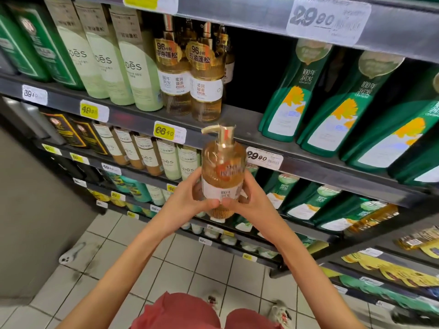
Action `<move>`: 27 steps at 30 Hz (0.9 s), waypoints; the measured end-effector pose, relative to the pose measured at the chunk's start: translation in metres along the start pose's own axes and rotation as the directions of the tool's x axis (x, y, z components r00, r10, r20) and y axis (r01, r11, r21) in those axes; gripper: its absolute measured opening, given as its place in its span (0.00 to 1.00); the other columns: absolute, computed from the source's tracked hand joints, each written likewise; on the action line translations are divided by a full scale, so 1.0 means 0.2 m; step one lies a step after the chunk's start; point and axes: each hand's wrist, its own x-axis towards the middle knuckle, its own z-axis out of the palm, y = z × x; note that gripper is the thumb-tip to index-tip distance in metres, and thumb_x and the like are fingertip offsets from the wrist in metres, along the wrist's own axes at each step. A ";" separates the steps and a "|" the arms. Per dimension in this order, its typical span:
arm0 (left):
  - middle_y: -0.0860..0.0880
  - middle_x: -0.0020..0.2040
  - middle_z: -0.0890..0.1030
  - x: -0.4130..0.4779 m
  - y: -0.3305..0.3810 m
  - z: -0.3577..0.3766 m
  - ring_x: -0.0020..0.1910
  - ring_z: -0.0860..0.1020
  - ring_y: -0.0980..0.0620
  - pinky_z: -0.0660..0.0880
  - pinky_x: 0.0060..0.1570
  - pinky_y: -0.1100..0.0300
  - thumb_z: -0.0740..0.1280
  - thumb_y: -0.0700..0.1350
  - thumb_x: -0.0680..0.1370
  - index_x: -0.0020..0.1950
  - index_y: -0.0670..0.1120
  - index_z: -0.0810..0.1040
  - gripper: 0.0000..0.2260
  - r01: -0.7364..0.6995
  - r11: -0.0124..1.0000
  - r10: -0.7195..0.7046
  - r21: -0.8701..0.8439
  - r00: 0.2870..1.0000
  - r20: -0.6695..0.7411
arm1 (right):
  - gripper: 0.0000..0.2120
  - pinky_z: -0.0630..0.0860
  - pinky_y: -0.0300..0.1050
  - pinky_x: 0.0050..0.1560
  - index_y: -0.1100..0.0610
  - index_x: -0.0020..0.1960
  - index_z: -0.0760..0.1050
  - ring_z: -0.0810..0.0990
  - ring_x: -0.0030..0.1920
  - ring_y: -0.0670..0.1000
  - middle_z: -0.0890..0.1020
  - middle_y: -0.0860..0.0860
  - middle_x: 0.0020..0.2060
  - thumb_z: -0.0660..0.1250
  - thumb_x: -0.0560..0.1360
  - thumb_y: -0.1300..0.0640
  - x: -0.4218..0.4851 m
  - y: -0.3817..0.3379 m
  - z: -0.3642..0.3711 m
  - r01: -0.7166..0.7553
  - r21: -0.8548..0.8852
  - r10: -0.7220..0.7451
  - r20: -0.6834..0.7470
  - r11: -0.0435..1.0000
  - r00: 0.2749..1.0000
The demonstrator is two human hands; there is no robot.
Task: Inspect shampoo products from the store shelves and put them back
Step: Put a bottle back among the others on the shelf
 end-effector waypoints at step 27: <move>0.52 0.57 0.80 -0.03 0.25 0.07 0.53 0.79 0.58 0.76 0.48 0.67 0.64 0.50 0.76 0.65 0.48 0.72 0.18 0.102 0.990 -0.085 0.095 0.983 -0.163 | 0.24 0.78 0.43 0.56 0.48 0.63 0.71 0.80 0.57 0.45 0.82 0.45 0.55 0.66 0.69 0.43 0.00 -0.17 0.02 -0.133 0.205 0.140 -0.021 0.970 0.990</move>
